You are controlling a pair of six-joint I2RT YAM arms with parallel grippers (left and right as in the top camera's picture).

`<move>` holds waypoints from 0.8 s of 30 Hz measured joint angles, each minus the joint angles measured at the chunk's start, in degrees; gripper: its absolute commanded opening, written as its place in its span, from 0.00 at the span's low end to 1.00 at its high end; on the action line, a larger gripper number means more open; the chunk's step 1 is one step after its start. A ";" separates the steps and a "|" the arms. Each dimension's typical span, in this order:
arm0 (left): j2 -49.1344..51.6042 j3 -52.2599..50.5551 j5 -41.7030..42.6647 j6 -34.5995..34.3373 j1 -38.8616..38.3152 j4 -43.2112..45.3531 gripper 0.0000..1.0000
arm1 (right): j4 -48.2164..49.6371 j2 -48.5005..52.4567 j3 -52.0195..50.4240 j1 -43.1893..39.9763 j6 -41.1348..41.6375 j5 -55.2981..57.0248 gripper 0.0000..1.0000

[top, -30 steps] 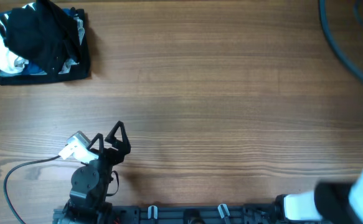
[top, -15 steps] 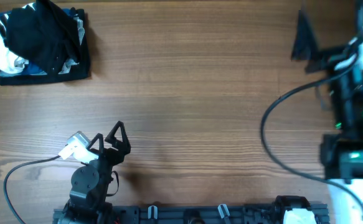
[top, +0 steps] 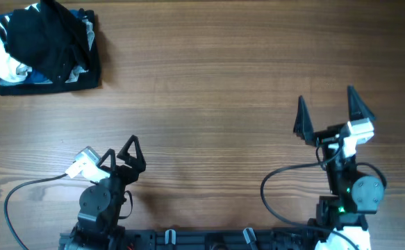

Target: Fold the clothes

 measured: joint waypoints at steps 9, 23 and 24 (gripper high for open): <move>0.00 0.00 0.00 0.00 0.00 -0.02 1.00 | -20.85 -11.06 -4.70 0.04 0.24 0.00 1.00; 0.00 0.00 0.00 0.00 0.00 -0.02 1.00 | -45.62 -23.65 -7.58 0.04 0.46 -0.13 1.00; 0.00 0.00 0.00 0.00 0.00 0.00 1.00 | -46.16 -23.87 -7.58 0.04 0.46 -0.22 1.00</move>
